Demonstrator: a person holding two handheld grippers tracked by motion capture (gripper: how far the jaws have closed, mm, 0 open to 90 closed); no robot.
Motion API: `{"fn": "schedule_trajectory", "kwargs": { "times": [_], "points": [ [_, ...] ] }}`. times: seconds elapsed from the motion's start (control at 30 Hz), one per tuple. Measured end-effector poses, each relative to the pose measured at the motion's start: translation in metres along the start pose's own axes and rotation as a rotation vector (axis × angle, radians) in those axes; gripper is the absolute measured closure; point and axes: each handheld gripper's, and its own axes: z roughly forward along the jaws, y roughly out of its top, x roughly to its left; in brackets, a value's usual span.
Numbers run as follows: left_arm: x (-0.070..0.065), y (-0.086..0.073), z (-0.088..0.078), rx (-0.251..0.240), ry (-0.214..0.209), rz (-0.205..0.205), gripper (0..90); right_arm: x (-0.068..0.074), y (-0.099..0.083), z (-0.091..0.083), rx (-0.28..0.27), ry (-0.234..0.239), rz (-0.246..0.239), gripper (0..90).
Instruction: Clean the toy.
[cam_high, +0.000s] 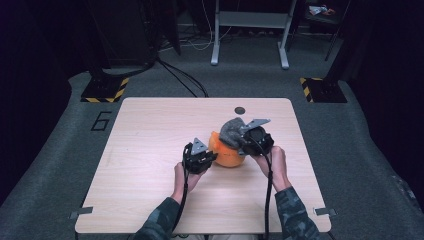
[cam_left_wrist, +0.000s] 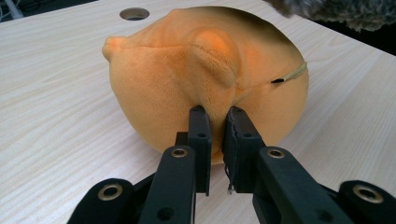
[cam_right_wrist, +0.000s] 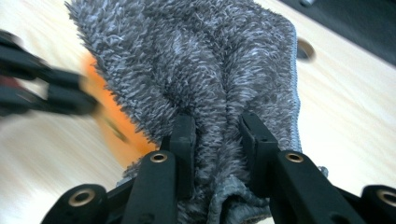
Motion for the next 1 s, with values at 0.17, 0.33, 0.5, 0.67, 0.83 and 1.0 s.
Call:
{"fn": "schedule_trajectory", "kwargs": {
  "times": [0.17, 0.33, 0.5, 0.67, 0.83, 1.0],
  "points": [
    [-0.002, 0.002, 0.000, -0.004, -0.006, 0.009, 81.9, 0.020, 0.019, 0.009, 0.014, 0.017, -0.069, 69.4],
    [-0.001, 0.002, 0.000, 0.001, -0.006, 0.011, 81.8, 0.028, 0.019, 0.022, 0.052, 0.006, -0.113, 69.5],
    [-0.002, 0.001, 0.001, -0.006, -0.009, 0.011, 81.8, 0.024, 0.014, 0.022, 0.057, 0.015, -0.092, 69.5],
    [-0.002, 0.001, 0.001, -0.001, -0.010, 0.009, 81.8, 0.018, 0.007, 0.020, 0.080, 0.015, -0.076, 69.4],
    [-0.001, 0.001, 0.001, 0.002, -0.012, 0.010, 81.8, 0.008, -0.005, 0.020, 0.082, 0.013, -0.050, 69.4],
    [0.001, 0.000, 0.001, -0.004, -0.009, -0.004, 81.8, -0.001, -0.017, 0.023, 0.104, 0.001, 0.002, 69.4]
  ]
}}
